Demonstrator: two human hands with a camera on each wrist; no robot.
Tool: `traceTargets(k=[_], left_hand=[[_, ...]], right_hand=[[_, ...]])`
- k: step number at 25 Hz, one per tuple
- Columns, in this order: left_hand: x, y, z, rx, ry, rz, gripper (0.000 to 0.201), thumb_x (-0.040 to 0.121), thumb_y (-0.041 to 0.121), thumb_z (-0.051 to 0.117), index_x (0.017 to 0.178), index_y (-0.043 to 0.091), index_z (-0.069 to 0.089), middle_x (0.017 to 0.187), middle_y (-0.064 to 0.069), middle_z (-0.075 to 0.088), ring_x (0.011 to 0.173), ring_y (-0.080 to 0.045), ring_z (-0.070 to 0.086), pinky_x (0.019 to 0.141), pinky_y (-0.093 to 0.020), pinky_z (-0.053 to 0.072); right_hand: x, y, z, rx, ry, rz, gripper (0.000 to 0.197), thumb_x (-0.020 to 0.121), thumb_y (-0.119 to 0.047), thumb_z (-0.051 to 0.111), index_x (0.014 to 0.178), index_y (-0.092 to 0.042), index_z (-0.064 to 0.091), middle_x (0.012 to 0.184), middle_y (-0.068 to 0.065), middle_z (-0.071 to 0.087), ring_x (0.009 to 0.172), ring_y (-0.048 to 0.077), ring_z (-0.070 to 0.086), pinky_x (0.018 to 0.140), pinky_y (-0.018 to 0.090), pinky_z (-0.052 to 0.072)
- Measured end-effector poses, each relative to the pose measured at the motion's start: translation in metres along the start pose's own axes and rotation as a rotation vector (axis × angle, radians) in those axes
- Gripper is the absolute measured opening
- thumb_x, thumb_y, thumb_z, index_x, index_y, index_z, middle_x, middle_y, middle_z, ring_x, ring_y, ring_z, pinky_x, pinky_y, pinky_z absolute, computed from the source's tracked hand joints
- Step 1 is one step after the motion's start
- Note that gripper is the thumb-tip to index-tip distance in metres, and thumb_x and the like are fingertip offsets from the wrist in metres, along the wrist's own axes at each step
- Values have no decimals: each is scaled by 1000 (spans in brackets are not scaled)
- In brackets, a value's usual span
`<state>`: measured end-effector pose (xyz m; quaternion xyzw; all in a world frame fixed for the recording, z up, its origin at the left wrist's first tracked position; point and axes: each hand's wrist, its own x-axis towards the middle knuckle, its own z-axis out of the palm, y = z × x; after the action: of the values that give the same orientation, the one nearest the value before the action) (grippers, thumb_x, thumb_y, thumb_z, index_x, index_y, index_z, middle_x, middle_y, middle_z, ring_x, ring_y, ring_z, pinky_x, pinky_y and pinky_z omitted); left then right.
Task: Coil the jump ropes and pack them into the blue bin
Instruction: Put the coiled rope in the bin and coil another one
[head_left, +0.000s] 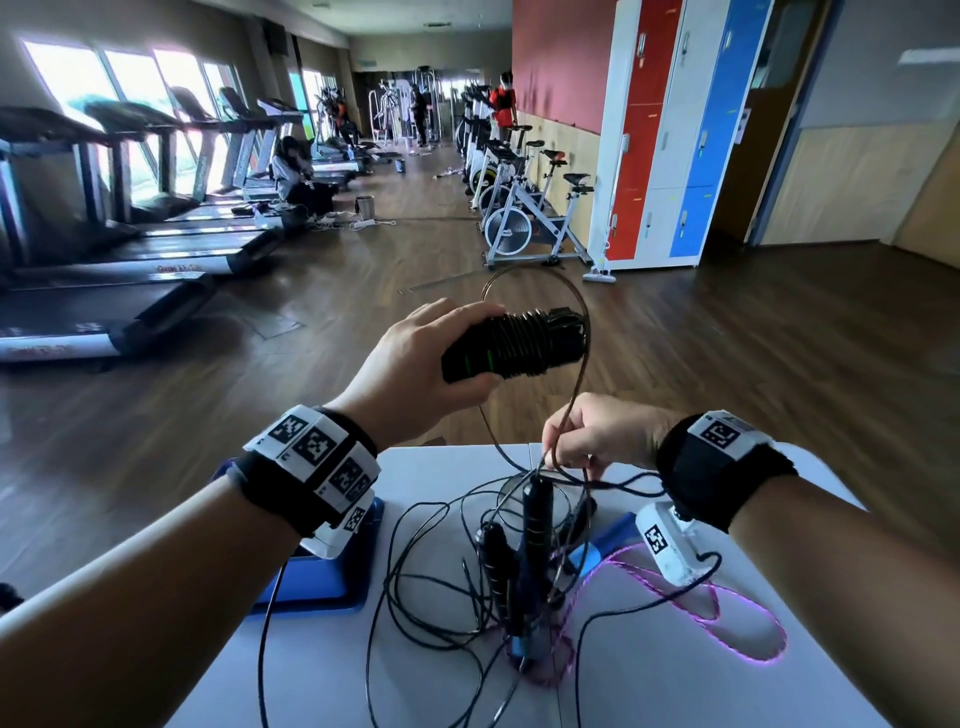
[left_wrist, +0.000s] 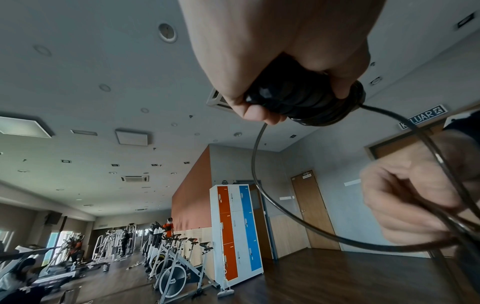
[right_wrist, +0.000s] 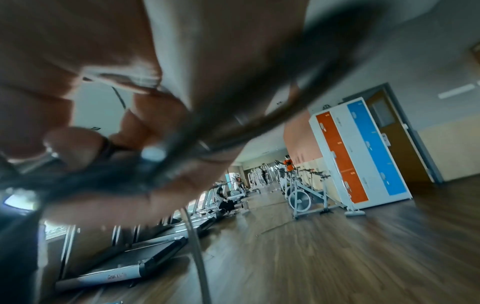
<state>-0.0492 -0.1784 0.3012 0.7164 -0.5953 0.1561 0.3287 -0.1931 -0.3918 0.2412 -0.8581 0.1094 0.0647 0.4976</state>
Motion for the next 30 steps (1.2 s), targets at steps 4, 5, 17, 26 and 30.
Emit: traceTargets(k=[4, 5, 17, 26, 30], left_hand=[[2, 4, 2, -26, 4, 10, 64, 78, 47, 65, 137, 25, 58, 111, 8, 63, 95, -7, 56, 85, -24, 48], [2, 5, 3, -29, 1, 16, 63, 78, 47, 65, 137, 25, 58, 112, 7, 64, 96, -9, 57, 86, -25, 49], [-4, -11, 7, -24, 8, 33, 61, 76, 41, 75, 133, 23, 63, 108, 5, 64, 97, -10, 57, 85, -6, 38], [-12, -24, 0, -48, -95, -56, 61, 73, 21, 85, 128, 33, 63, 97, 19, 59, 88, 7, 57, 77, -7, 40], [-15, -27, -1, -39, -107, -71, 59, 74, 20, 85, 127, 34, 64, 97, 20, 60, 88, 6, 58, 76, -5, 39]], right_hand=[[-5, -13, 1, -160, -18, -177, 7, 87, -19, 73, 84, -18, 80, 69, 5, 65, 65, 10, 54, 63, 22, 44], [-6, -17, 2, -163, -14, -204, 9, 89, -19, 73, 84, -21, 80, 71, 1, 69, 65, 7, 54, 63, 20, 41], [-13, -19, 1, 814, 225, -131, 28, 100, -17, 46, 73, -20, 57, 63, -5, 49, 50, 8, 40, 45, 21, 21], [-12, 15, -21, 1362, 937, -80, 30, 103, -23, 49, 75, -19, 56, 62, -3, 58, 40, 7, 35, 43, 20, 20], [-20, 48, -28, 1263, 1078, -21, 34, 106, -26, 43, 79, -19, 62, 67, -4, 63, 37, 4, 32, 37, 17, 21]])
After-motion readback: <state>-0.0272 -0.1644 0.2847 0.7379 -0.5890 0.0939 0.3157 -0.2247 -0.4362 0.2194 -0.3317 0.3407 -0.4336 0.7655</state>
